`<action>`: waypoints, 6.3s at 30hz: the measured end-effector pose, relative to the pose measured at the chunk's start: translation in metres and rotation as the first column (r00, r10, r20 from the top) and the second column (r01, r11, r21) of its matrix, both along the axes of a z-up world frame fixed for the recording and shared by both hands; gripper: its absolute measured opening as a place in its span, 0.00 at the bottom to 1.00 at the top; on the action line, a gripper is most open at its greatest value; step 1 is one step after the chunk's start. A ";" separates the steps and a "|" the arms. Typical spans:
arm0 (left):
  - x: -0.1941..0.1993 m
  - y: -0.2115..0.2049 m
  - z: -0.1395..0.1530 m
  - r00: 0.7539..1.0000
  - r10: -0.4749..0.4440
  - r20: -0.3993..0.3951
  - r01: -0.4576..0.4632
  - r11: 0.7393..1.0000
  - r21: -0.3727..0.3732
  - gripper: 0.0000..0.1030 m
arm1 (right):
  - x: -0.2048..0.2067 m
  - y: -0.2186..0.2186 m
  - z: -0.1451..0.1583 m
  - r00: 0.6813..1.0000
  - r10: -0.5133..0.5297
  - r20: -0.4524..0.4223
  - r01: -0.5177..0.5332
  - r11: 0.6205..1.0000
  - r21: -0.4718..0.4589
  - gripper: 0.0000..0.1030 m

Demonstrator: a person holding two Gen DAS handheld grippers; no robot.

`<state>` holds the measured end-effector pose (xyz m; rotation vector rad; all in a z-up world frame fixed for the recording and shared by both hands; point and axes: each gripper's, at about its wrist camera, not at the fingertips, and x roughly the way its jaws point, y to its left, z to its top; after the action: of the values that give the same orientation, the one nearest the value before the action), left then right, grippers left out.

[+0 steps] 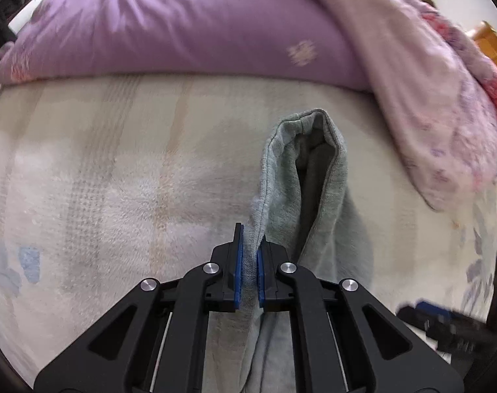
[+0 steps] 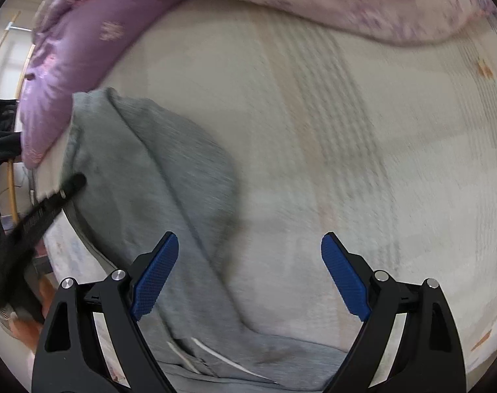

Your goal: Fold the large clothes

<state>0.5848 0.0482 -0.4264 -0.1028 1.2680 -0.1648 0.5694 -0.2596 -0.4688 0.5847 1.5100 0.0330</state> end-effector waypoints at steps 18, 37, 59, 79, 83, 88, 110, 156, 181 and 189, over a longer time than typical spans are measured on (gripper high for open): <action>-0.054 0.011 0.067 0.995 -0.024 0.092 0.024 1.000 0.002 0.07 | 0.065 0.085 0.045 0.952 0.150 0.267 -0.112 0.982 -0.154 0.00; -0.131 0.029 0.145 0.980 -0.012 0.197 -0.001 0.998 0.068 0.07 | 0.024 0.114 0.096 0.925 0.242 0.293 -0.210 0.968 -0.137 0.71; -0.141 0.070 0.154 0.974 -0.001 0.225 -0.038 0.985 0.167 0.07 | -0.005 0.118 0.089 0.856 0.329 0.400 -0.291 0.944 -0.153 0.05; -0.364 0.098 0.132 0.989 0.111 0.092 -0.121 0.987 0.107 0.08 | -0.272 0.116 0.149 0.772 0.458 0.440 -0.438 0.886 -0.155 0.06; -0.426 0.100 0.084 0.986 0.155 -0.062 -0.150 0.986 0.080 0.08 | -0.325 0.114 0.101 0.817 0.478 0.322 -0.466 0.877 -0.120 0.06; -0.485 0.093 0.012 0.951 0.176 -0.252 -0.149 0.981 0.122 0.08 | -0.381 0.121 0.027 0.835 0.540 0.101 -0.529 0.840 -0.118 0.10; -0.366 0.047 0.071 0.996 -0.028 -0.083 0.010 0.976 -0.218 0.20 | -0.305 0.093 0.068 0.956 0.243 0.164 -0.273 0.940 0.202 0.22; -0.259 0.136 -0.046 0.903 0.268 -0.336 -0.278 0.960 0.019 0.44 | -0.148 0.042 -0.056 0.982 -0.020 -0.185 0.040 0.994 0.103 0.58; -0.422 0.083 -0.004 0.930 -0.026 -0.367 0.053 0.997 0.062 0.31 | -0.320 0.105 -0.024 0.951 0.257 -0.174 -0.268 0.963 -0.040 0.26; -0.452 0.091 -0.035 0.891 0.074 -0.448 -0.039 0.995 0.087 0.31 | -0.332 0.107 -0.061 0.932 0.270 -0.241 -0.278 0.961 0.000 0.45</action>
<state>0.1331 0.1387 -0.4614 -0.1171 1.7341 -0.0407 0.2376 -0.1524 -0.5299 0.3551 1.8164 0.1571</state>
